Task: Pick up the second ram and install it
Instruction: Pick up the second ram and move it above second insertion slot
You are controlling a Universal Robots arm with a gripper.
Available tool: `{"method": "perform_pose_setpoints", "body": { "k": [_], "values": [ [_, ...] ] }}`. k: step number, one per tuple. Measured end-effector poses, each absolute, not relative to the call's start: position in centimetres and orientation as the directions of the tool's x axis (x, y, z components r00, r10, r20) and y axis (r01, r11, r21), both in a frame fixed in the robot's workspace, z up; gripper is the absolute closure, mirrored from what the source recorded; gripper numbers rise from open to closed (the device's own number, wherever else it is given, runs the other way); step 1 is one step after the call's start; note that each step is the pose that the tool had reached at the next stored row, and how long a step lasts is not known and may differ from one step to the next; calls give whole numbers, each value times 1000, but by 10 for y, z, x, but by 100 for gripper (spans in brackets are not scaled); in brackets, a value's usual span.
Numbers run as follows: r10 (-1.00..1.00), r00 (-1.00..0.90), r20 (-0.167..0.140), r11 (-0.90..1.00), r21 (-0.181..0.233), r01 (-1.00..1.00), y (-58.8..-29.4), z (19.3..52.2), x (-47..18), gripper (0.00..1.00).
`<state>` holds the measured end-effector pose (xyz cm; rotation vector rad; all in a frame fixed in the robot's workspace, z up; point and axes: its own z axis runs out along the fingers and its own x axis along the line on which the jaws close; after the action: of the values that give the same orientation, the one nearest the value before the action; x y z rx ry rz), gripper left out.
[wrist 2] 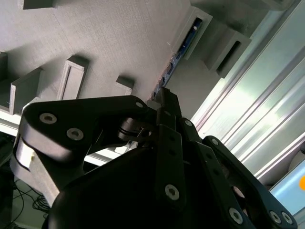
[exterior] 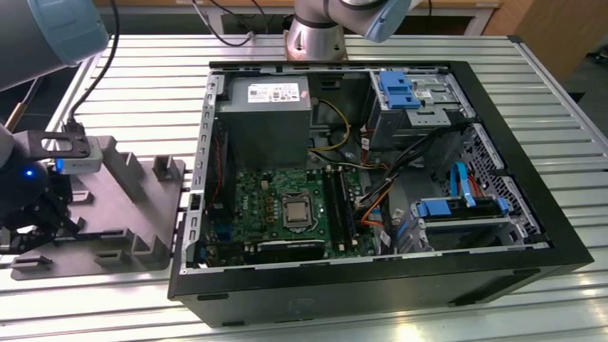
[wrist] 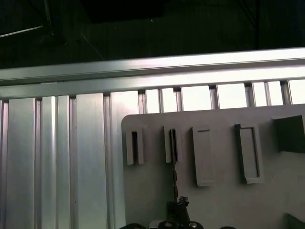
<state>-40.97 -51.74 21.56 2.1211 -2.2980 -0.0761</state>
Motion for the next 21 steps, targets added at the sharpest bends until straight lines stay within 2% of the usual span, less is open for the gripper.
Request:
{"method": "perform_pose_setpoints", "body": {
  "k": [21],
  "values": [
    [-997, -70, -23, 69, 45, -997, -517, 211, -415, 89]
  ]
}}
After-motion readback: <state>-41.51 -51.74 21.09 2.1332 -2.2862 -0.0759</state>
